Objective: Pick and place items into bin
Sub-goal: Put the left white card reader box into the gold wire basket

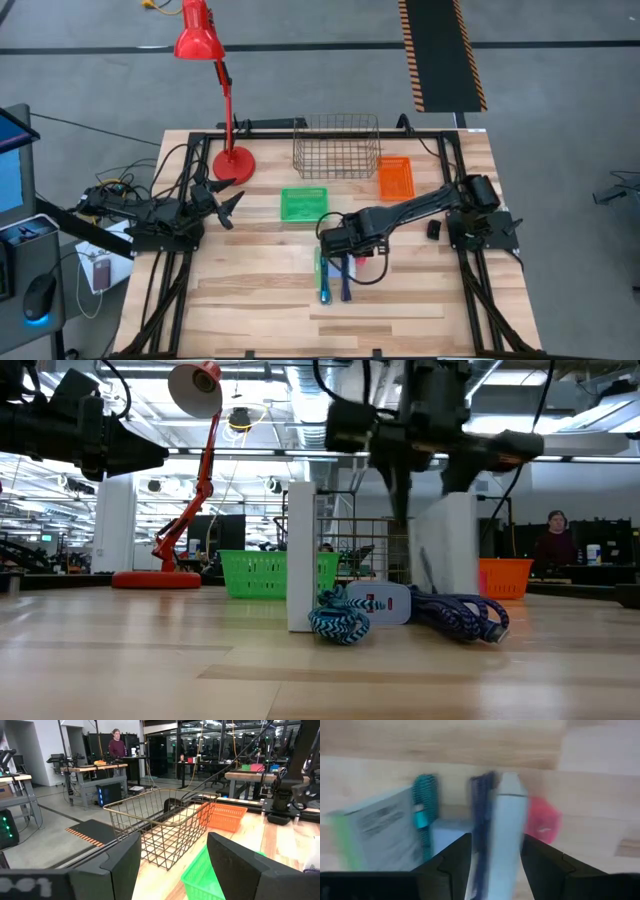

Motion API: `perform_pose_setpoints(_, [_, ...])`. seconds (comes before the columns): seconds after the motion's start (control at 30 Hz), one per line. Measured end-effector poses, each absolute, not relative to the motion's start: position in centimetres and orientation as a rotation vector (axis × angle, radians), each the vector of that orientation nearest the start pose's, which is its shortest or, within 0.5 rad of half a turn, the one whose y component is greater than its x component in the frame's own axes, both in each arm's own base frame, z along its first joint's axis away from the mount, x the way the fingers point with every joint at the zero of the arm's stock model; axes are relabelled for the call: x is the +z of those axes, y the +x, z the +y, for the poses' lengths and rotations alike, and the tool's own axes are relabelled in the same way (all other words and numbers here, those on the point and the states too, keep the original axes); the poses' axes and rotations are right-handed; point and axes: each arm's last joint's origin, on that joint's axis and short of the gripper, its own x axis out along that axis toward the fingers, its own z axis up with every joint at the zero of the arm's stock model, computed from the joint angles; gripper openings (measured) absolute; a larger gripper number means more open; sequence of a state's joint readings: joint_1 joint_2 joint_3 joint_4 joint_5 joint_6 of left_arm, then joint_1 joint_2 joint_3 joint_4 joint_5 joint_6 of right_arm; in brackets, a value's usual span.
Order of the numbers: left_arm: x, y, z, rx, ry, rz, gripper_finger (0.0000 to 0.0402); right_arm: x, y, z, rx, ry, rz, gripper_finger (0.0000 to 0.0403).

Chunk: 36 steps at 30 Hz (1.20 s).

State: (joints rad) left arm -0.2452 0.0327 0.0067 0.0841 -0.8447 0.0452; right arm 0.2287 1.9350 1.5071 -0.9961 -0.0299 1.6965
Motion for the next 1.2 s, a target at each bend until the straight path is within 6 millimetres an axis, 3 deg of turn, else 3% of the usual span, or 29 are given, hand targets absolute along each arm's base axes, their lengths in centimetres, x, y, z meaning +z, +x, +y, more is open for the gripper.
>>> perform_pose_setpoints(1.2, [17.09, 9.2, -0.07, 0.6, 0.013, -0.037, 0.0217, 20.7, 36.5, 8.58, -1.013, 1.224, 1.203, 0.0159])
